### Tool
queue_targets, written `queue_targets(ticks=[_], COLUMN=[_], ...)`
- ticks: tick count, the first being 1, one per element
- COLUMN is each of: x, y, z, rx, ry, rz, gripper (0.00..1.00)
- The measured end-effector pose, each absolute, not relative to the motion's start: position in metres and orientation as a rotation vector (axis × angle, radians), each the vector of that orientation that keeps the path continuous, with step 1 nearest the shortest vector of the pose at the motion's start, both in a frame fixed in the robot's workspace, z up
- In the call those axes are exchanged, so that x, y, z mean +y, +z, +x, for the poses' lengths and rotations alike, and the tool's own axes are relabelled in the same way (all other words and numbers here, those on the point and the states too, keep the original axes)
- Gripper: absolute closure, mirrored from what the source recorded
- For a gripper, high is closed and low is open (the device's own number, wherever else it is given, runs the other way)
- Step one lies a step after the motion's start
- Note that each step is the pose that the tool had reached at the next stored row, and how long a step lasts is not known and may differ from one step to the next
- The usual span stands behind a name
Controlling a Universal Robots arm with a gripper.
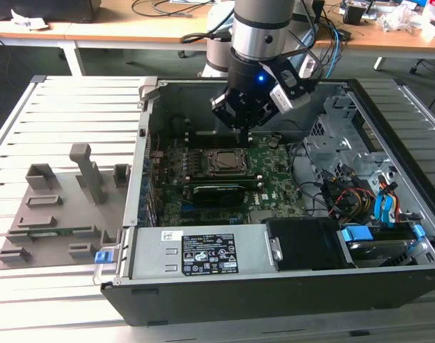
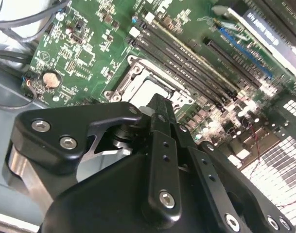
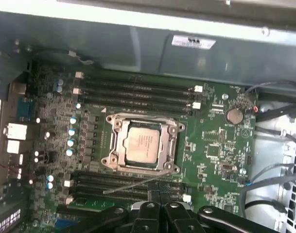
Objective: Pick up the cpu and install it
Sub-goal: 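Install the second cpu locking lever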
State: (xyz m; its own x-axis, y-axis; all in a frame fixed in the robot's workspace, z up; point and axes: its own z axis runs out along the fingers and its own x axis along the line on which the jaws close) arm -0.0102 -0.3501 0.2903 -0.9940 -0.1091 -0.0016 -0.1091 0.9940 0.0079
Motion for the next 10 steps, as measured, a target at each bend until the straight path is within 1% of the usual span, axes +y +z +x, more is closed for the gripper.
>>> queue_targets(ticks=[3,7,8,9,10], x=[-0.364,-0.390,-0.395,-0.396,-0.396], y=[0.290,0.288,0.287,0.286,0.284], z=[-0.010,-0.010,-0.011,-0.013,-0.014], rx=[3.136,3.134,3.133,3.130,3.130], ry=[0.017,0.044,0.069,0.111,0.117], rz=[-0.171,-0.171,-0.171,-0.171,-0.171], gripper=[0.89,0.89,0.89,0.89,0.89])
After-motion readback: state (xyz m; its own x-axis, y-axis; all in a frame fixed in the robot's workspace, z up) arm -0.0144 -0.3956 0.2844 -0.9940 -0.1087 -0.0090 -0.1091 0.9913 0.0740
